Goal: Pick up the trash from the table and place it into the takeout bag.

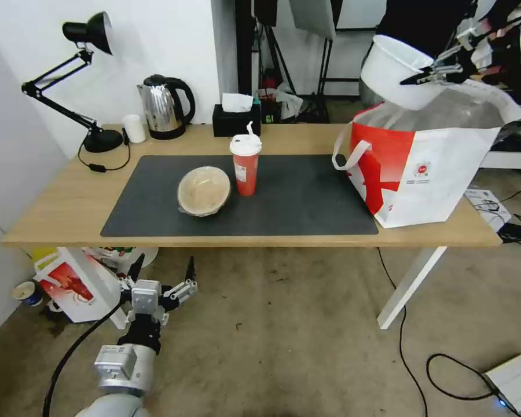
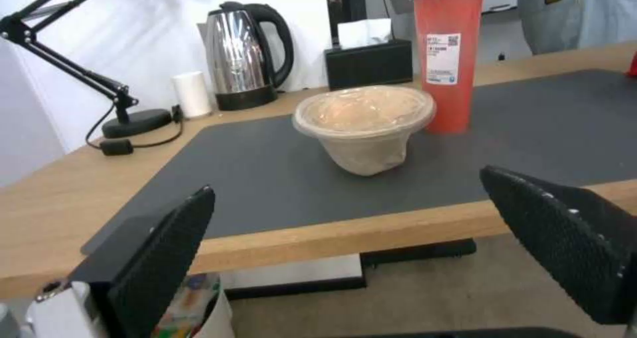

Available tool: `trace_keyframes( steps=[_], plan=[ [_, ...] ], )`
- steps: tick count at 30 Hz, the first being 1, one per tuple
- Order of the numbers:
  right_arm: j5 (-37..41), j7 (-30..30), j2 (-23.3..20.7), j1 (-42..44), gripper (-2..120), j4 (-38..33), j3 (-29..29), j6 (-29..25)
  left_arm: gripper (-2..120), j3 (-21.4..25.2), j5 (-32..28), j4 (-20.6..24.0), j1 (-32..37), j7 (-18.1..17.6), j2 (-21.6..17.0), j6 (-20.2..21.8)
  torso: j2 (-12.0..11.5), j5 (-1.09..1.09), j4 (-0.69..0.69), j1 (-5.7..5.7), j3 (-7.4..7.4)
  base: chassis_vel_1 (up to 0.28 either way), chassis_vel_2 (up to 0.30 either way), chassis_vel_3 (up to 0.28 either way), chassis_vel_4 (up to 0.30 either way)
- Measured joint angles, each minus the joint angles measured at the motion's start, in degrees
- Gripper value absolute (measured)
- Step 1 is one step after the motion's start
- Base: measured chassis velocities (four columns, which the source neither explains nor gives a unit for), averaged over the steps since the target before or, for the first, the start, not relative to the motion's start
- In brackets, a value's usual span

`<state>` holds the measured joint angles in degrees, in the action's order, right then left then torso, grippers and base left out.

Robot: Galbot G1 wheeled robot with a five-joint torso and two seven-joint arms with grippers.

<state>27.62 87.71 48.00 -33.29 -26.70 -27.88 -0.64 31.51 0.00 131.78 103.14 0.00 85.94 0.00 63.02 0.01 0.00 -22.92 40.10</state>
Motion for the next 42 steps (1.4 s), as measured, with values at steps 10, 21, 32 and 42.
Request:
trace_keyframes(
  steps=[10, 21, 32, 42],
  plan=[
    [0.5, 0.0, -2.9, 1.2, 0, -3.1, -0.1, 0.1, 100, 0.0, 0.0, 0.0, 0.0, 0.0, 0.0, 0.0, 0.0, -0.01, 0.0, 0.0, 0.0, 0.0, 0.0, 0.0, 0.0],
    [2.1, -0.2, -5.1, 3.1, 0, -7.0, -0.4, 0.7, 100, 0.0, 0.0, 0.0, 0.0, 0.0, 0.0, 0.0, 0.0, 0.0, 0.0, 0.0, 0.0, 0.0, 0.0, 0.0, 0.0],
    [4.4, -0.1, -8.1, 3.8, 0, -11.4, -1.4, 1.7, 100, 0.0, 0.0, 0.0, 0.0, 0.0, 0.0, 0.0, 0.0, -0.01, 0.0, 0.0, 0.0, 0.0, 0.0, 0.0, 0.0],
    [6.8, -1.4, -11.6, 8.5, 0, -17.2, -0.3, 2.6, 100, 0.0, 0.0, 0.0, 0.0, 0.0, 0.0, 0.0, 0.0, -0.01, -0.01, 0.0, 0.0, 0.0, 0.0, 0.0, 0.0]
  ],
)
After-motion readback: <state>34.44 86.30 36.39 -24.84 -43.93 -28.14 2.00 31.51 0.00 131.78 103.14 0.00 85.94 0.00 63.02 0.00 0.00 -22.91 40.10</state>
